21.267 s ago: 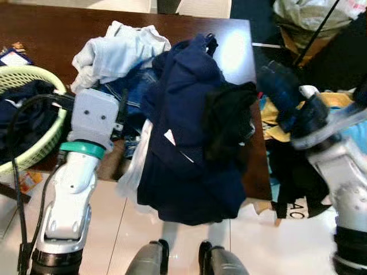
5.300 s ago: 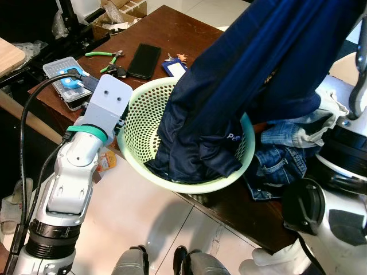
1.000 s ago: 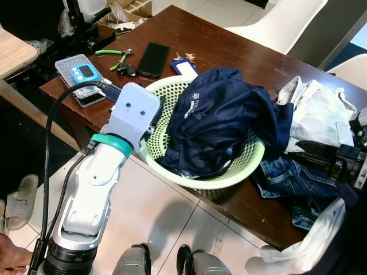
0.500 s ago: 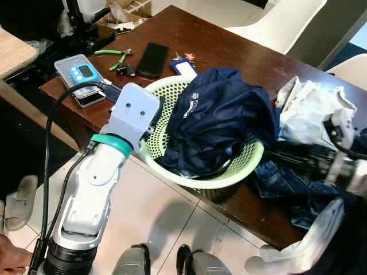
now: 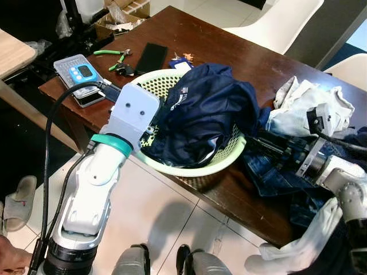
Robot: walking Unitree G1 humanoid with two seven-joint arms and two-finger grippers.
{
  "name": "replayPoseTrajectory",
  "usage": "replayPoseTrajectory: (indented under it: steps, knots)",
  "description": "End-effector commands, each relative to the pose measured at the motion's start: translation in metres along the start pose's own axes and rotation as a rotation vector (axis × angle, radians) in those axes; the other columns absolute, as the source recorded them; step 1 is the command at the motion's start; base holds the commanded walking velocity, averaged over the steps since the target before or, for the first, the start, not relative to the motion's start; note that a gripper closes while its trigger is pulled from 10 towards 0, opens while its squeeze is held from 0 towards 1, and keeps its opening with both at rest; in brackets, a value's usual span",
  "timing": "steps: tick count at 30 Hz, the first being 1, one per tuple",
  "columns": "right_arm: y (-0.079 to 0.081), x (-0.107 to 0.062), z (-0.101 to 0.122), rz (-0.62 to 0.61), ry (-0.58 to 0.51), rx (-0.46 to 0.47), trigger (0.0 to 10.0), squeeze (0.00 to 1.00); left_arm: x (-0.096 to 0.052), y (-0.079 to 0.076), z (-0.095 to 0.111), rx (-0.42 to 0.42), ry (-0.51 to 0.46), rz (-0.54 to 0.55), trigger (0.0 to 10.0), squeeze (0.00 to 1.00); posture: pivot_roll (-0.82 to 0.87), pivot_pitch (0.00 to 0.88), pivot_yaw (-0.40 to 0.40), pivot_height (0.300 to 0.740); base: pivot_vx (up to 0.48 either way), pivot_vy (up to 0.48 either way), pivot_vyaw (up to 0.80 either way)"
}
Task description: Hang hanger
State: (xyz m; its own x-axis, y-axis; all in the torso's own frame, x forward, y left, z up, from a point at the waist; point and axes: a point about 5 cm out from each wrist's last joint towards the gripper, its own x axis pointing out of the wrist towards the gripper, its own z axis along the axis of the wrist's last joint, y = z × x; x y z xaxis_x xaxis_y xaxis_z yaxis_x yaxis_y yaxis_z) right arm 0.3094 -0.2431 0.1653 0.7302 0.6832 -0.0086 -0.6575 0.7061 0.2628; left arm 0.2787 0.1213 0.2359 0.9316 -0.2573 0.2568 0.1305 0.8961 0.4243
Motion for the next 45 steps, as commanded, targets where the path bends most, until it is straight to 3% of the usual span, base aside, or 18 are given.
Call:
replayPoseTrajectory:
  steps: [1,8,9,12,13,26,29,30,32,34,35,36,38,41,42,45]
  knots:
    - [-0.004,-0.003,-0.004,-0.037,-0.003,0.017,9.8,0.00,-0.001,-0.004,-0.003,0.002,0.012,-0.007,10.0,0.00,0.07,0.103,-0.038,0.740,0.000,0.000,0.00]
    - [-0.001,0.004,-0.009,-0.063,-0.046,0.072,9.8,0.00,-0.001,-0.005,-0.003,0.001,0.013,-0.010,10.0,0.00,0.08,0.106,-0.036,0.740,0.000,0.000,0.00]
    - [0.001,0.006,-0.010,-0.060,-0.058,0.092,8.4,0.00,-0.001,-0.005,-0.003,0.002,0.014,-0.010,10.0,0.00,0.08,0.106,-0.036,0.740,0.000,0.000,0.00]
    - [0.001,0.006,-0.010,-0.060,-0.058,0.092,8.4,0.00,-0.001,-0.005,-0.003,0.002,0.014,-0.010,10.0,0.00,0.08,0.106,-0.036,0.740,0.000,0.000,0.00]
    - [0.003,0.008,-0.011,-0.059,-0.068,0.105,0.0,0.00,-0.001,-0.004,-0.003,0.004,0.015,-0.010,10.0,0.00,0.08,0.106,-0.035,0.740,0.000,0.000,0.00]
    - [0.009,0.020,0.005,-0.045,-0.193,0.130,0.0,0.00,-0.001,-0.004,-0.004,0.004,0.020,-0.011,10.0,0.00,0.08,0.107,-0.030,0.740,0.000,0.000,0.00]
    - [0.031,0.040,0.051,-0.004,-0.397,0.086,0.0,0.00,-0.001,-0.006,-0.005,0.001,0.023,-0.014,10.0,0.00,0.08,0.104,-0.024,0.740,0.000,0.000,0.00]
    - [0.031,0.040,0.051,-0.004,-0.397,0.086,0.0,0.00,-0.001,-0.006,-0.005,0.001,0.023,-0.014,10.0,0.00,0.08,0.104,-0.024,0.740,0.000,0.000,0.00]
    - [0.046,0.046,0.085,0.026,-0.552,0.084,0.0,0.00,0.000,-0.007,-0.005,-0.002,0.022,-0.017,10.0,0.00,0.08,0.102,-0.023,0.740,0.000,0.000,0.00]
    - [0.058,0.041,0.131,0.051,-0.758,0.090,0.0,0.00,0.001,-0.008,-0.004,-0.004,0.019,-0.018,10.0,0.00,0.08,0.102,-0.023,0.740,0.000,0.000,0.00]
    - [0.058,0.041,0.131,0.051,-0.758,0.090,0.0,0.00,0.001,-0.008,-0.004,-0.004,0.019,-0.018,10.0,0.00,0.08,0.102,-0.023,0.740,0.000,0.000,0.00]
    - [0.064,0.033,0.157,0.073,-0.874,0.103,0.0,0.00,0.001,-0.008,-0.004,-0.006,0.017,-0.018,10.0,0.00,0.08,0.097,-0.019,0.740,0.000,0.000,0.00]
    - [0.073,0.021,0.188,0.116,-1.008,0.117,0.0,0.00,0.002,-0.008,-0.003,-0.009,0.012,-0.016,10.0,0.00,0.08,0.094,-0.020,0.740,0.000,0.000,0.00]
    - [0.075,0.017,0.196,0.132,-1.039,0.117,0.0,0.00,0.002,-0.008,-0.003,-0.009,0.010,-0.015,10.0,0.00,0.08,0.094,-0.020,0.740,0.000,0.000,0.00]
    - [0.086,0.009,0.210,0.208,-1.065,0.085,0.0,0.00,0.004,-0.007,0.000,-0.015,-0.007,-0.005,10.0,0.00,0.08,0.095,-0.021,0.740,0.000,0.000,0.00]
    - [0.096,0.010,0.209,0.269,-1.008,0.017,0.0,0.00,0.007,-0.005,0.006,-0.013,-0.044,0.013,10.0,0.00,0.08,0.091,-0.026,0.740,0.000,0.000,0.00]
